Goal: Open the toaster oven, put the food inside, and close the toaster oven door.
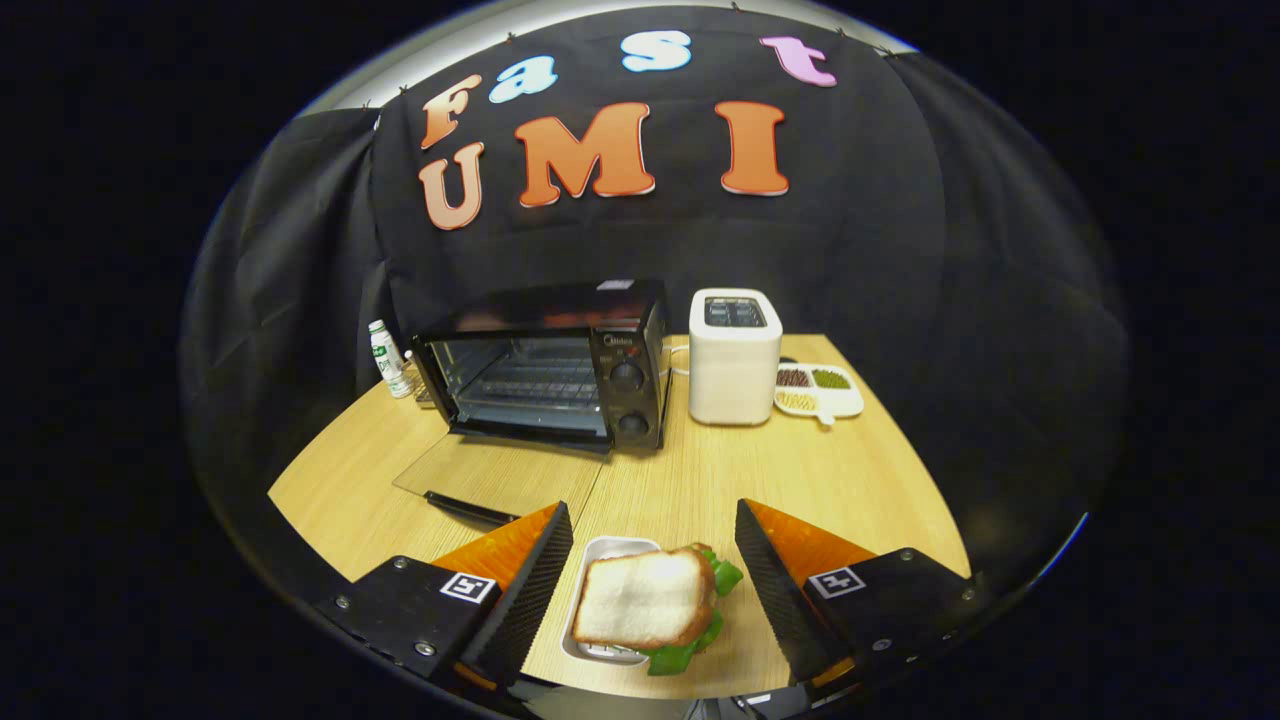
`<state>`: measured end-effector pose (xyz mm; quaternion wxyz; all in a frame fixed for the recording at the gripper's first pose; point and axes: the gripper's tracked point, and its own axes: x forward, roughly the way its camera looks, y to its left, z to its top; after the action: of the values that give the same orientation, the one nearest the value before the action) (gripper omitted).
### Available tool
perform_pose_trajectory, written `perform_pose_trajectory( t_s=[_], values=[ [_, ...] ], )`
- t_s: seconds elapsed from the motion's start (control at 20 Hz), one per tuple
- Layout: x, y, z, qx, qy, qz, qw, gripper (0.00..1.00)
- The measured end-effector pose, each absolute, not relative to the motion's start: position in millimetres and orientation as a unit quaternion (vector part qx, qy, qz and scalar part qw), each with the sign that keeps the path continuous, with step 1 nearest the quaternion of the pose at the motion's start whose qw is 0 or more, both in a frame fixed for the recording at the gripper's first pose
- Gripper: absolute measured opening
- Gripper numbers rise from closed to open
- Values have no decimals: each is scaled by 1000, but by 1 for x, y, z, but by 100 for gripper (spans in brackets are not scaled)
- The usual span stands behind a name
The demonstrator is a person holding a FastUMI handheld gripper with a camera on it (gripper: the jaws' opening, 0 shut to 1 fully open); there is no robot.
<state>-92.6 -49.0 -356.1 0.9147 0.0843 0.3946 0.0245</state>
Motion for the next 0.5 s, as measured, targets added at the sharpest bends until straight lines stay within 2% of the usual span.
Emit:
perform_pose_trajectory(
  t_s=[0.35,0.45,0.5],
  values=[
    [-119,-59,-402,159,465,51,869,96],
    [-120,-59,-413,184,480,56,856,93],
    [-122,-60,-418,195,487,56,850,86]
  ],
)
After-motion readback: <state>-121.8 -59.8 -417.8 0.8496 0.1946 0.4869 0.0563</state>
